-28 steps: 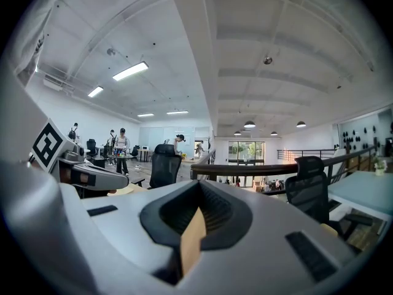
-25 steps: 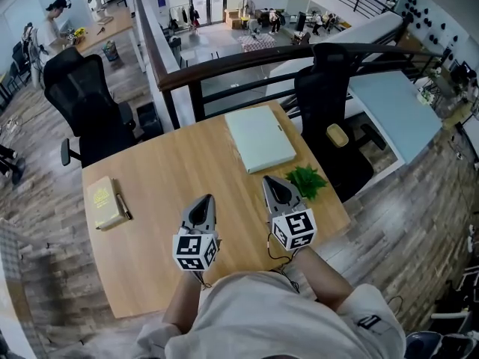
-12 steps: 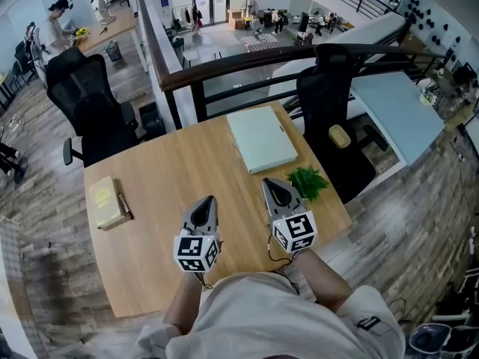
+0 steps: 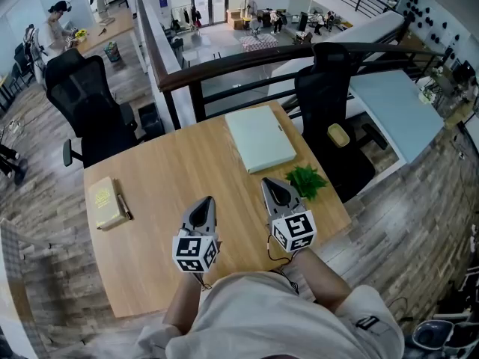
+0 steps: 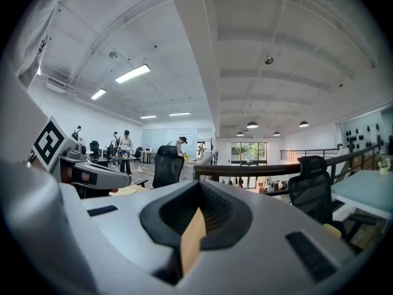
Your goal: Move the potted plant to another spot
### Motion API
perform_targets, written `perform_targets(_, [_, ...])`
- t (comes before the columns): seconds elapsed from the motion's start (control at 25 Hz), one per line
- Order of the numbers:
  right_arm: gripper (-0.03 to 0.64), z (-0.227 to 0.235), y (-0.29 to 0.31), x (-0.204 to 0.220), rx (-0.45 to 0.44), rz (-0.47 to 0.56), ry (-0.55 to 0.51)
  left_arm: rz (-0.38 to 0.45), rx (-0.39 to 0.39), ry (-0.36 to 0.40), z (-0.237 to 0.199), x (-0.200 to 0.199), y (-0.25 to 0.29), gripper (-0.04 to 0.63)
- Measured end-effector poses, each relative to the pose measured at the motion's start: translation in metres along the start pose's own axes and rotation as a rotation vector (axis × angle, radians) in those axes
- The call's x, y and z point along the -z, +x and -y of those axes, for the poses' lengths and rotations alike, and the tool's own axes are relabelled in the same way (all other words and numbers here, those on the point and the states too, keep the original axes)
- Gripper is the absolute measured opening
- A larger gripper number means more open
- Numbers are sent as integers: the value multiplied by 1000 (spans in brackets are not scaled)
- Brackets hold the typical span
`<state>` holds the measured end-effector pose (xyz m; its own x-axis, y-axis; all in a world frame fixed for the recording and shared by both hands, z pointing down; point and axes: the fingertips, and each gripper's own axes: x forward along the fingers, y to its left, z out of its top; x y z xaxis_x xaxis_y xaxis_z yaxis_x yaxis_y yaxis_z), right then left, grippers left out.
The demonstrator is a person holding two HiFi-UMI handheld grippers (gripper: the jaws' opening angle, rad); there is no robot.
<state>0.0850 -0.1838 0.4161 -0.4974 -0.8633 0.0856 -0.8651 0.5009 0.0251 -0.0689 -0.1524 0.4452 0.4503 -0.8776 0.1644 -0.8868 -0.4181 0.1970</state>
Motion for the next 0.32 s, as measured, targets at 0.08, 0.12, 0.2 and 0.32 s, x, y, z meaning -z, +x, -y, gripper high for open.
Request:
perform_targets(0.08, [3, 0, -1, -1, 1, 1, 0, -2, 2, 2, 1, 0, -1, 12])
perform_targets(0.12, [3, 0, -1, -1, 1, 1, 0, -2, 3, 2, 1, 0, -1, 12])
perform_targets(0.2, [3, 0, -2, -1, 2, 2, 2, -1, 4, 4, 2, 0, -1, 12])
perform_targets(0.32, [3, 2, -2, -1, 4, 10, 4, 6, 4, 11, 2, -2, 0, 12])
